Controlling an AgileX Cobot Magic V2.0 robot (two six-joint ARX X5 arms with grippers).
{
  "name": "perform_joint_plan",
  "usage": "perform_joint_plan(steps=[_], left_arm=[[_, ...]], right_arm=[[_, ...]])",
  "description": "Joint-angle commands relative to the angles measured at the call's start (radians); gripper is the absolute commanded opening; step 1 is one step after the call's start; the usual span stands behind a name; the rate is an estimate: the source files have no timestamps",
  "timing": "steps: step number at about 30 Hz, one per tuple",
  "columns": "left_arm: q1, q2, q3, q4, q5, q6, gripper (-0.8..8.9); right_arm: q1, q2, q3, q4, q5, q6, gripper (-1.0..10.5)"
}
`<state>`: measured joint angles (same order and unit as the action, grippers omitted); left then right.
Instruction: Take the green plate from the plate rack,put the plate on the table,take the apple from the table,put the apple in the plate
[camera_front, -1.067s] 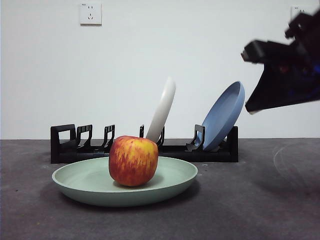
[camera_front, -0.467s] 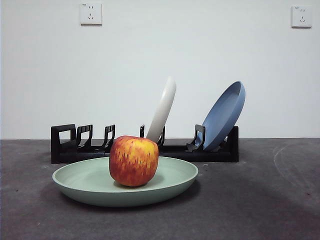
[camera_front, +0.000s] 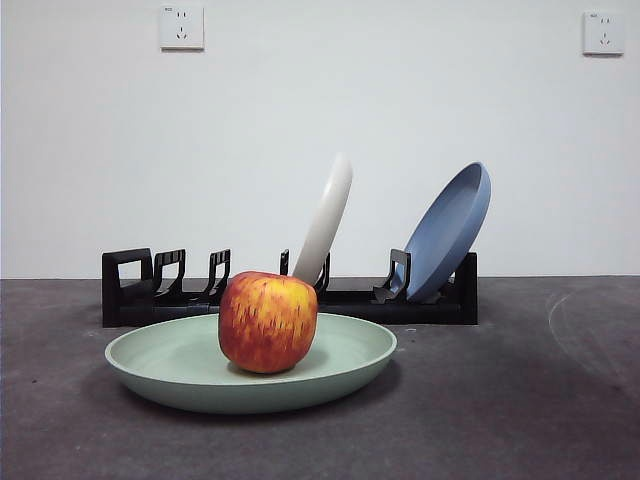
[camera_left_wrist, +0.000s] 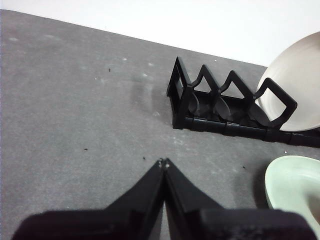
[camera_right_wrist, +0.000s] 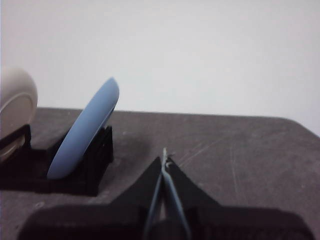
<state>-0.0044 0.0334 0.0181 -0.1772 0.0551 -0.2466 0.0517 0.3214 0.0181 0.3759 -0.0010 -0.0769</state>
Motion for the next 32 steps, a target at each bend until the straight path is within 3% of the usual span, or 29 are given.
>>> perform_joint_plan(steps=[1,8,12,32], left_arm=[[0.003,0.0,-0.006,0.009,-0.003,0.012,-0.04],[0.003,0.0,-0.006,0.009,-0.003,0.012,-0.04],[0.003,0.0,-0.006,0.009,-0.003,0.012,-0.04],[0.003,0.0,-0.006,0.009,-0.003,0.012,-0.04]], right_arm=[[-0.001,-0.058,-0.003,-0.102,0.001,-0.019,-0.2],[-0.001,-0.229,-0.003,-0.46,0.013,-0.036,-0.2],[-0.001,-0.304,-0.003,-0.571,0.013,-0.019,-0.2],[0.0,-0.313,-0.003,-0.563,0.013,-0.002,-0.2]])
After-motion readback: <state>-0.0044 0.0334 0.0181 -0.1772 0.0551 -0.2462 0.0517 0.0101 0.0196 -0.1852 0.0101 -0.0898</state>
